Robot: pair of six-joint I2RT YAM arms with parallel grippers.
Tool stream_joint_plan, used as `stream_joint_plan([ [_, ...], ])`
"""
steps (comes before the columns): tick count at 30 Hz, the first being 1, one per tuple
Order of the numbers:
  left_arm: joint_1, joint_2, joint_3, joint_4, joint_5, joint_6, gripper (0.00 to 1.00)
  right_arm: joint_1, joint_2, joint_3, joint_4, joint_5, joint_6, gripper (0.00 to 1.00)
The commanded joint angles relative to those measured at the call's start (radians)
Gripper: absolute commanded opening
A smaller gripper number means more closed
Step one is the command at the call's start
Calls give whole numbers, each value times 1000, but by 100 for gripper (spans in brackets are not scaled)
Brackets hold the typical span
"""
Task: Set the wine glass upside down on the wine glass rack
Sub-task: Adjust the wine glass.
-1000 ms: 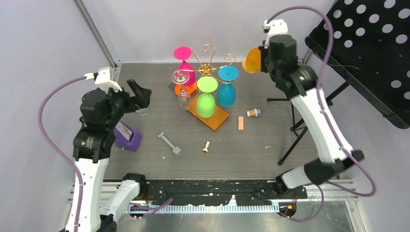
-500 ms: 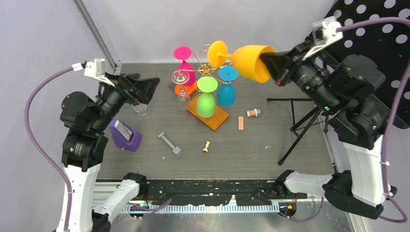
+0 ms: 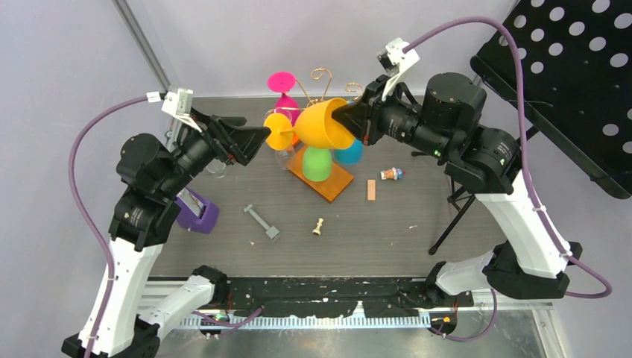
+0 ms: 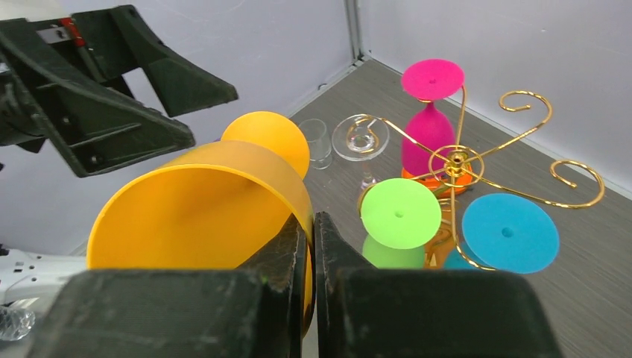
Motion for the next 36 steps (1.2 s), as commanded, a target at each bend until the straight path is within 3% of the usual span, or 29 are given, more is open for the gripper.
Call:
stream_joint_plan([
  [1,-18,-1,-11,60,41,-17,83,34,-34,34,76,-22,3,6],
  [4,-20,8,-17,41,47,-17,79,47,-52,7,102,-24,-1,6],
  [8,-20,14,-24,38,70,-24,65,55,-90,-44,155,-25,-5,5],
  [14,-20,23,-22,57,100,-44,32,58,-123,-104,213,-70,-11,6],
  [17,-20,31,-21,84,104,-60,1,62,-132,-131,221,-122,-20,6],
  [19,-20,32,-20,101,109,-61,0,63,-140,-148,220,-151,-33,8],
  [22,-20,21,-35,146,111,-36,0,65,-183,-189,208,-145,-58,25],
  [25,-20,0,-29,145,63,23,0,64,-239,-231,182,-68,-93,38],
  [30,-19,-37,-27,125,14,126,0,65,-376,-311,142,127,-147,47],
  [33,-20,-60,-49,164,85,171,0,65,-409,-304,90,190,-153,54],
  [36,-24,-59,-36,155,220,231,0,64,-347,-178,-34,180,-140,58],
])
